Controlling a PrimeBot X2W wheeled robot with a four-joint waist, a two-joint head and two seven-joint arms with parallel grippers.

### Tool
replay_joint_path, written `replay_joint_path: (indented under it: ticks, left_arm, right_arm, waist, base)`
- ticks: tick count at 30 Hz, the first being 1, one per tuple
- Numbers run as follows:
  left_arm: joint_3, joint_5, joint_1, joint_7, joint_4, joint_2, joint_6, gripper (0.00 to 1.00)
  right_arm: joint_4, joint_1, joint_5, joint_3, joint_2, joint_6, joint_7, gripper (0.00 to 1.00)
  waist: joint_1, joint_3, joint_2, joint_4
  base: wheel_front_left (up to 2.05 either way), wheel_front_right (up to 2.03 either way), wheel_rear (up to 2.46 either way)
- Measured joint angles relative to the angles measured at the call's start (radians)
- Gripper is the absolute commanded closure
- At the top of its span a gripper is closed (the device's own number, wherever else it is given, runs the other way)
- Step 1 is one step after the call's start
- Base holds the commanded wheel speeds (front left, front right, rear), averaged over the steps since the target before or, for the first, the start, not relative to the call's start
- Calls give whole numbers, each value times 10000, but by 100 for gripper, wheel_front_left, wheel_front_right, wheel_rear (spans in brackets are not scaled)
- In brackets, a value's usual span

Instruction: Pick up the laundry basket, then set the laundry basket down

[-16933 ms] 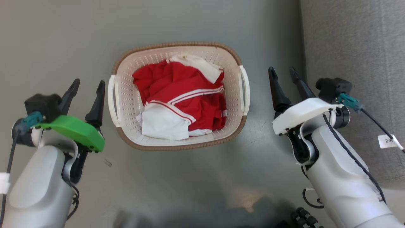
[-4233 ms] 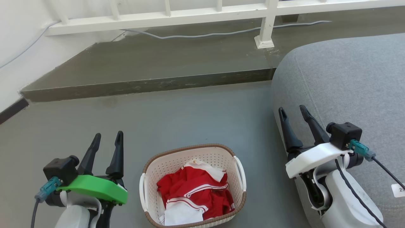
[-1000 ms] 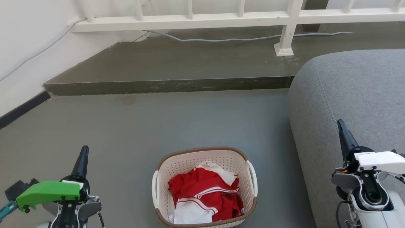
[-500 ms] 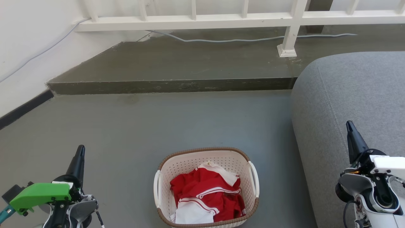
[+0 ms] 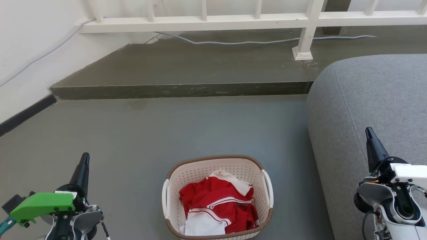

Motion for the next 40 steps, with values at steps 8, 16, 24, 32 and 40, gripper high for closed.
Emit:
replay_joint_path:
  ticks: [8,16,24,32,40]
  left_arm:
    - [0,0,0,0,-4,0,0,100]
    - [4,0,1,0,-10,-2,0,100]
    - [6,0,2,0,-17,-2,0,100]
    - [10,0,3,0,-19,-4,0,100]
    - [12,0,4,0,-21,-4,0,100]
  right_arm:
    - [-4,2,0,0,0,0,0,100]
    - [-8,2,19,0,0,0,0,100]
    - [-10,3,21,0,0,0,0,100]
    - [-15,4,21,0,0,0,0,100]
    - [-25,5,21,0,0,0,0,100]
  waist:
    - [0,0,0,0]
    - [0,1,0,0]
    - [0,1,0,0]
    - [0,1,0,0]
    - [0,1,0,0]
  base:
    - [0,0,0]
    - [0,0,0]
    - [0,0,0]
    - [0,0,0]
    - [0,0,0]
